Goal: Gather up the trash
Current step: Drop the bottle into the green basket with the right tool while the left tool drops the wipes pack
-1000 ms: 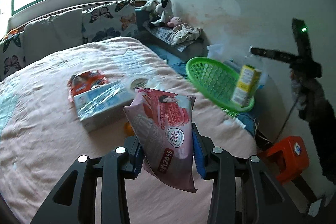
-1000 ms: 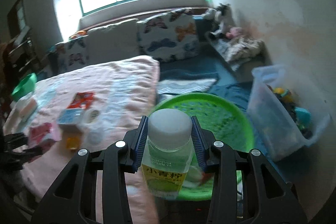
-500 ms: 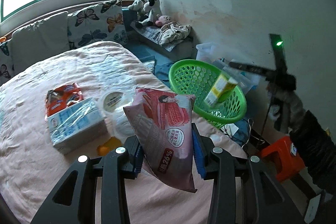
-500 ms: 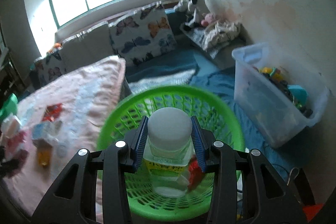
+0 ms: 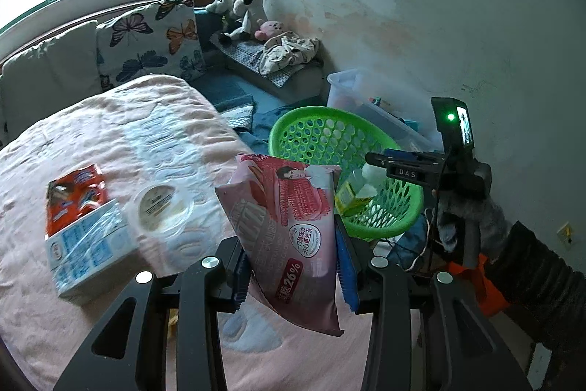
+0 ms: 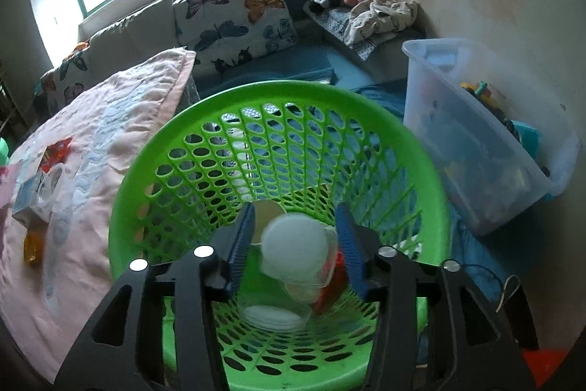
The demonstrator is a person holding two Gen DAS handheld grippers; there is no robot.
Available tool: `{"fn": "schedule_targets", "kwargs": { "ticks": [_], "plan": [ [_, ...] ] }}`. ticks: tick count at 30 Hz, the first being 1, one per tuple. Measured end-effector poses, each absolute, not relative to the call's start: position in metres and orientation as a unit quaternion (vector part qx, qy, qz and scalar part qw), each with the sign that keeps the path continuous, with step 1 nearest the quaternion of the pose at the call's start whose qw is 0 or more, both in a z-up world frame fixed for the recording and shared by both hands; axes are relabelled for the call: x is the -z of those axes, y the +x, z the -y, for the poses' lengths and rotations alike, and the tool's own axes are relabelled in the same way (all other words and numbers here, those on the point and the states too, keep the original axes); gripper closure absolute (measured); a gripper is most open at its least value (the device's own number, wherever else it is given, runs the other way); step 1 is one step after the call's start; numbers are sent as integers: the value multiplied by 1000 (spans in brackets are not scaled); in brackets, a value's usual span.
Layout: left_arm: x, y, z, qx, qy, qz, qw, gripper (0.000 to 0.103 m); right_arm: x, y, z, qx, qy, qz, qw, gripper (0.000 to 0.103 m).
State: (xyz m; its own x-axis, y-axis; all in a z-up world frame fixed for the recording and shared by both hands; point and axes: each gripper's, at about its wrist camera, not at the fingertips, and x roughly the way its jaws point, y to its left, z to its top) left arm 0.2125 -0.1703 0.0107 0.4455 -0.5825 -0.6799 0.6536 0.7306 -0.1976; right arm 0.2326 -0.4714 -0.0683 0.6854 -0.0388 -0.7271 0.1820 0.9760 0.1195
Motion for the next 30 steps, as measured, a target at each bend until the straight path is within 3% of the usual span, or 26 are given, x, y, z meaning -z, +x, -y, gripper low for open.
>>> {"fn": "schedule_targets", "kwargs": {
  "ticks": [24,27,28,30],
  "plan": [
    [18,244,300,402,89,-436,800,62,27,144,488,54,135,-319,936,41],
    [24,244,312,398,95,-439,800,48,27,137,490,53,143,-317,936,41],
    [25,245,314,396,95,-441,800,39,27,135,490,54,145,-316,936,41],
    [28,246,315,396,88,-446,797,35,28,133,491,54,149,-317,935,41]
  ]
}}
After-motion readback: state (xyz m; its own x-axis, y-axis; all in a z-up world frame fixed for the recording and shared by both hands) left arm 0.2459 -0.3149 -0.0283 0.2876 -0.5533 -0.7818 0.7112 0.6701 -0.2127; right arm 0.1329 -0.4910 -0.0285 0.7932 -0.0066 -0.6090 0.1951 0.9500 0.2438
